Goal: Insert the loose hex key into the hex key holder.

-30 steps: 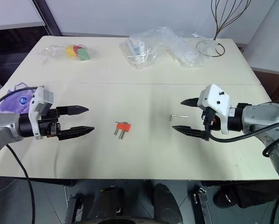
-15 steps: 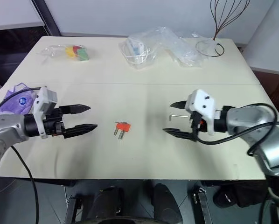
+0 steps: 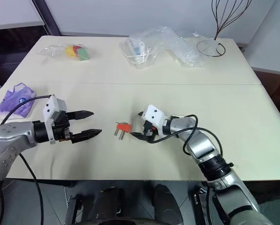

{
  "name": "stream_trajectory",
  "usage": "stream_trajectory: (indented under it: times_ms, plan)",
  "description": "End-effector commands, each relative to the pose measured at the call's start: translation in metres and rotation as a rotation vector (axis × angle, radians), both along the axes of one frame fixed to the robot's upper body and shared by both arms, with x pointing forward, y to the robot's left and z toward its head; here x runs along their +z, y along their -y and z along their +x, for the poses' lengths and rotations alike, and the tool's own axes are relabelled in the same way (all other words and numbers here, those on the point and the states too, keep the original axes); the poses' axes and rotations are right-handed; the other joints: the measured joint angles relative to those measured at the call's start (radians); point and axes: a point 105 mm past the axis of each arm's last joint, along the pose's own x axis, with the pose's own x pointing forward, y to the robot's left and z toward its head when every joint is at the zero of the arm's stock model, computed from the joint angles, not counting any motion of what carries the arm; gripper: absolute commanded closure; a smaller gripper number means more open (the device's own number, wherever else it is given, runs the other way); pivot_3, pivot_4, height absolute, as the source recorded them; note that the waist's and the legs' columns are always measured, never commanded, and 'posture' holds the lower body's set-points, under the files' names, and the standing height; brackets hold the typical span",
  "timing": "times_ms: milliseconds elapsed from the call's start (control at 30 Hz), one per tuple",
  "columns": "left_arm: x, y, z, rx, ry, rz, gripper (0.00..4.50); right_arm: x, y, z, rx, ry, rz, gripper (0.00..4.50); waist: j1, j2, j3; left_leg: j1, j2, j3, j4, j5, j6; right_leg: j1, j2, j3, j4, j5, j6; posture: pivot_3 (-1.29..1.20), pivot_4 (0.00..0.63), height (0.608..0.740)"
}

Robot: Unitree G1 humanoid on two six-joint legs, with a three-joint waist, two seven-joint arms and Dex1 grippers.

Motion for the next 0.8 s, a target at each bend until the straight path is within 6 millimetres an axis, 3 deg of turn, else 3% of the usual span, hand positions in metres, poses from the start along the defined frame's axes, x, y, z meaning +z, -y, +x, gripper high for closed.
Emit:
stream_trajectory:
  times_ms: [33,433,800]
  plan:
    - [0.008,-0.001,-0.003,-0.001,0.049,0.012,0.04,0.001,-0.008,0.003,0.031,0.039,0.003,0.0,-0.002,0.0,0.0,0.0,0.0,0.0,0.0,0.0,0.0,0.0,0.0,0.0,0.0,0.0,0.0,0.0,0.15,0.74]
    - [0.009,-0.005,-0.007,0.031,0.058,0.018,0.04,-0.006,-0.03,0.005,0.065,0.031,0.037,0.0,-0.005,0.0,0.0,0.001,0.0,0.0,0.0,0.0,0.0,0.0,0.001,0.0,0.001,0.0,0.0,0.0,0.15,0.74]
    - [0.009,-0.004,-0.006,0.036,0.068,0.019,0.04,-0.015,-0.026,0.01,0.06,0.032,0.013,0.0,-0.005,0.0,0.0,0.001,0.0,0.0,0.0,0.0,0.0,0.0,0.0,0.0,0.001,0.0,0.0,0.0,0.15,0.74]
